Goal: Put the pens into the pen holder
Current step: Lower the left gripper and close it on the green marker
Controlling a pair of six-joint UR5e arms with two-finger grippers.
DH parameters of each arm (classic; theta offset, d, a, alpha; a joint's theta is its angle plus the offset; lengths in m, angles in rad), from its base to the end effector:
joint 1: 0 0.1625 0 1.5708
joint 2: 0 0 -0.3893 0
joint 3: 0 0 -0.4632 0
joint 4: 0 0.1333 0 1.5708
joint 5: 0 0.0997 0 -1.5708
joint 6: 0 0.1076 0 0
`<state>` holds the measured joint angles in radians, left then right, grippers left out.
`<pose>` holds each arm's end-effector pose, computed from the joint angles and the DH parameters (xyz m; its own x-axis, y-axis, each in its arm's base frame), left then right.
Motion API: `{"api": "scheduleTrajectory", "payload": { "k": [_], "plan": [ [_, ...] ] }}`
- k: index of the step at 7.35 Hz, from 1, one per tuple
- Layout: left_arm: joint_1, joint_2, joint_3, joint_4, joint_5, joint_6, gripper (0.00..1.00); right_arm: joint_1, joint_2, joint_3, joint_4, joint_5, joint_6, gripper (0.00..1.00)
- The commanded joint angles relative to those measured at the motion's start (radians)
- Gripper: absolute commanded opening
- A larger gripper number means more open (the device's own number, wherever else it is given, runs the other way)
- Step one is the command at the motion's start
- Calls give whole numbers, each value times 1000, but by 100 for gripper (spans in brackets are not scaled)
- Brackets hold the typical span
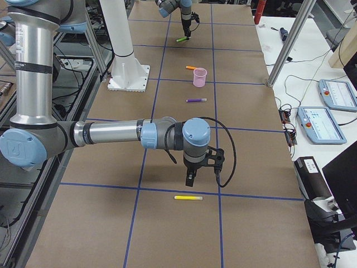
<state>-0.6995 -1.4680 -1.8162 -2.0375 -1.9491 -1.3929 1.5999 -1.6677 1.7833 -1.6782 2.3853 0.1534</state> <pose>0.3664 -0.4305 0.5089 0.6948 -0.3697 -0.6169 0.3186 0.9272 -0.1968 0.0702 -0.5209 0.5696 0.6736 0.1666 0.7201 -0.1336 0.9857 -0.1030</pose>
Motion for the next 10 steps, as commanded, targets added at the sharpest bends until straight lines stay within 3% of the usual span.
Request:
{"api": "scheduleTrajectory", "payload": {
  "k": [1,4,6,7,8,10],
  "plan": [
    [0,0,5,-3,-1,-2,58,0,2,1,0,0,0,100],
    [0,0,6,-4,-1,-2,47,0,2,1,0,2,0,100],
    [2,0,6,-4,-1,-3,27,0,6,1,0,2,0,100],
    [0,0,5,-3,-1,-3,5,0,6,5,0,2,0,100],
    [0,0,0,-3,-4,-3,0,0,6,7,0,2,0,100],
    [-8,6,-38,3,-10,-2,0,0,6,7,0,3,-12,100]
  ]
}}
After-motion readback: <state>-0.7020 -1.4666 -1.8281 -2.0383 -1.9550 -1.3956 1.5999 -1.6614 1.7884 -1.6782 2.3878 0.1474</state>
